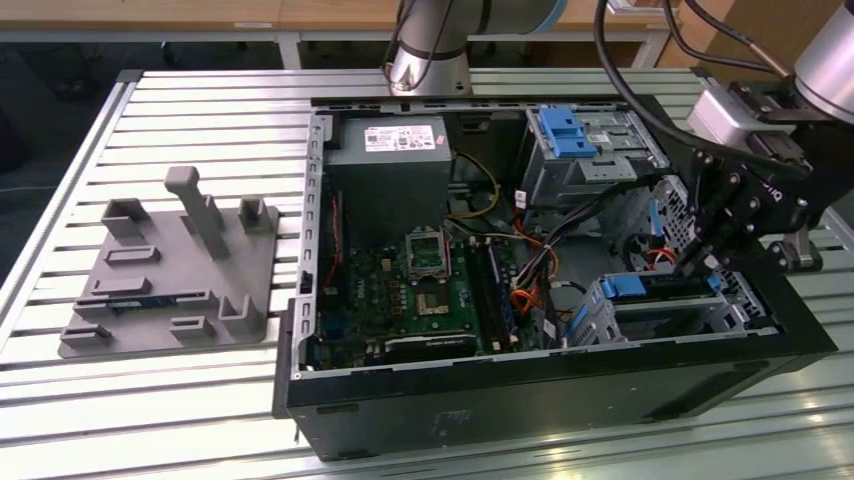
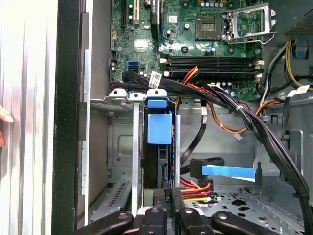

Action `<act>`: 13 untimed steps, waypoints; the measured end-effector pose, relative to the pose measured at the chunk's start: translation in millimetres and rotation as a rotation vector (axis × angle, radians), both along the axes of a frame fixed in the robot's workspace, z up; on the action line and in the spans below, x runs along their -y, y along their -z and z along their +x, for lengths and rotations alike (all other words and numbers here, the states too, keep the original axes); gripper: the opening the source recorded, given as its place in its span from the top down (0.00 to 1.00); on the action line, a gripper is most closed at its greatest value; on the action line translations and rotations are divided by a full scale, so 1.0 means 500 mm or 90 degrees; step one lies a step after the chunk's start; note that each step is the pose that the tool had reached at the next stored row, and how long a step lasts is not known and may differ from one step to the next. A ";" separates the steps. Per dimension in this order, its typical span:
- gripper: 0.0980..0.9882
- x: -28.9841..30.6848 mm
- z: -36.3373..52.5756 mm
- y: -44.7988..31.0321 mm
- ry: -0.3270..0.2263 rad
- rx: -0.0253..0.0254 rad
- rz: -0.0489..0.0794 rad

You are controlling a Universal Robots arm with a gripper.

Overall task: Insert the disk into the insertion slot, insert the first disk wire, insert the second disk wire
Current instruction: 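Insert the first disk wire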

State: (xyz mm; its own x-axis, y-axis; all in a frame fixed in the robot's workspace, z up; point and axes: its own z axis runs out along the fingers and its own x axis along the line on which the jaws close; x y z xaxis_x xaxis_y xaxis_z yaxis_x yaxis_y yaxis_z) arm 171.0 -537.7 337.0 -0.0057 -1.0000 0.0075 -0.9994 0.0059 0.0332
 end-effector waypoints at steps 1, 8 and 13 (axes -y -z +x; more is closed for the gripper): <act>0.92 0.000 0.000 0.000 0.001 0.0000 0.000; 0.92 0.001 -0.001 0.003 0.004 0.0000 0.000; 0.92 0.001 -0.001 0.005 0.005 0.0000 0.000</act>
